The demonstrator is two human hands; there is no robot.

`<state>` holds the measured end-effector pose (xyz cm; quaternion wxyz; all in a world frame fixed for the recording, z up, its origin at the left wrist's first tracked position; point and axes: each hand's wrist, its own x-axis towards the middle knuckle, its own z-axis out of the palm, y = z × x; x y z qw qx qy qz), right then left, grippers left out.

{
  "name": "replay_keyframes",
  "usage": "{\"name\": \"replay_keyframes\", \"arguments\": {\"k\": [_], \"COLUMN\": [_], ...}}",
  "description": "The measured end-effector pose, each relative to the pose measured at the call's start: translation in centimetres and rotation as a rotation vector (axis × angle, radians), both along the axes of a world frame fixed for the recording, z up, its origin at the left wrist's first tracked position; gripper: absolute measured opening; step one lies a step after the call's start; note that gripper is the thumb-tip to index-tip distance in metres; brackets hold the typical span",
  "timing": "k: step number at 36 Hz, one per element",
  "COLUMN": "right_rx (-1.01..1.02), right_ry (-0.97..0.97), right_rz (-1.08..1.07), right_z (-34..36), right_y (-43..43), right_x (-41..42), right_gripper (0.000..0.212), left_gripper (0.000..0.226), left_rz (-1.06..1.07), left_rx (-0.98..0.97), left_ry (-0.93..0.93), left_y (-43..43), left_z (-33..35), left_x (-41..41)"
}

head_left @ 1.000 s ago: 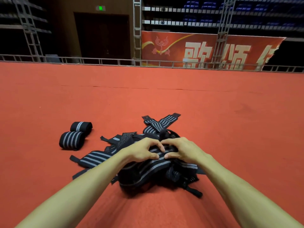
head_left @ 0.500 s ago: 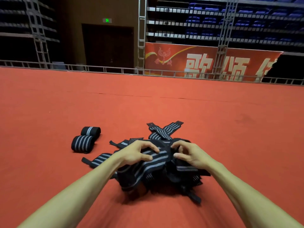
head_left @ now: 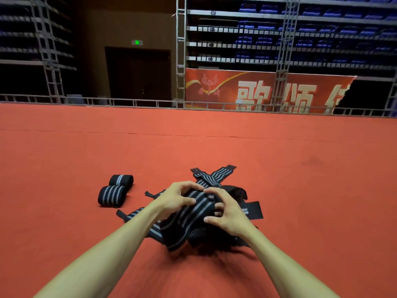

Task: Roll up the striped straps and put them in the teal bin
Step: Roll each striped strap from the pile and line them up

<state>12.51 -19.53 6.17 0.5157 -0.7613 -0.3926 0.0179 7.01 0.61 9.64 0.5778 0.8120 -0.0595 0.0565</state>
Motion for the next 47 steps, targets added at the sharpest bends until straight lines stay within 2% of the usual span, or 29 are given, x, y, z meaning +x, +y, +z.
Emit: {"name": "replay_keyframes", "arguments": {"k": [3, 5, 9, 11, 14, 21, 27, 34, 37, 42, 47], "right_rx": [0.049, 0.063, 0.084, 0.024, -0.089, -0.176, -0.271, -0.189, -0.222, -0.189, -0.174], "right_ry": [0.011, 0.009, 0.013, -0.025, -0.107, -0.141, -0.141, -0.022, -0.048, -0.064, -0.049], "right_rz": [-0.034, -0.094, -0.146, -0.152, -0.196, -0.304, -0.188, -0.207, -0.191, -0.190, -0.186], "right_z": [-0.8, -1.0, -1.4, -1.8, -2.8, -3.8, -2.9, -2.6, -2.8, -3.1, -3.4], "right_y": [0.1, 0.2, 0.4, 0.3, -0.7, -1.7, -1.0, -0.7, -0.8, -1.0, -1.0], "right_x": [-0.4, -0.6, -0.6, -0.5, -0.1, 0.6, 0.4, 0.9, 1.4, 2.0, 2.4], "right_gripper": [0.071, 0.066, 0.067, 0.066, 0.061, 0.050, 0.066, 0.072, 0.064, 0.061, 0.061], "left_gripper": [0.017, 0.011, 0.020, 0.022, 0.026, 0.030, 0.035, 0.036, 0.034, 0.011, 0.023], "left_rz": [0.022, 0.039, 0.109, 0.091, 0.070, 0.033, 0.000, -0.019, -0.017, 0.017, 0.108], "left_rx": [0.091, 0.161, 0.239, 0.241, 0.196, 0.090, 0.117, 0.074, 0.124, 0.263, 0.399], "left_ry": [0.054, 0.076, 0.046, 0.063, 0.113, 0.225, 0.211, 0.217, 0.226, 0.161, 0.049], "left_y": [0.1, -0.3, -1.2, -1.4, -1.1, -0.5, -0.1, 0.6, 0.7, -0.5, -2.4], "left_z": [-0.3, -0.6, -1.2, -1.4, -1.5, -1.7, -1.7, -2.5, -2.9, -3.0, -3.6], "left_x": [0.1, 0.3, 0.7, 0.7, 0.5, -0.2, -0.4, -0.7, -0.4, 1.3, 2.9]}}
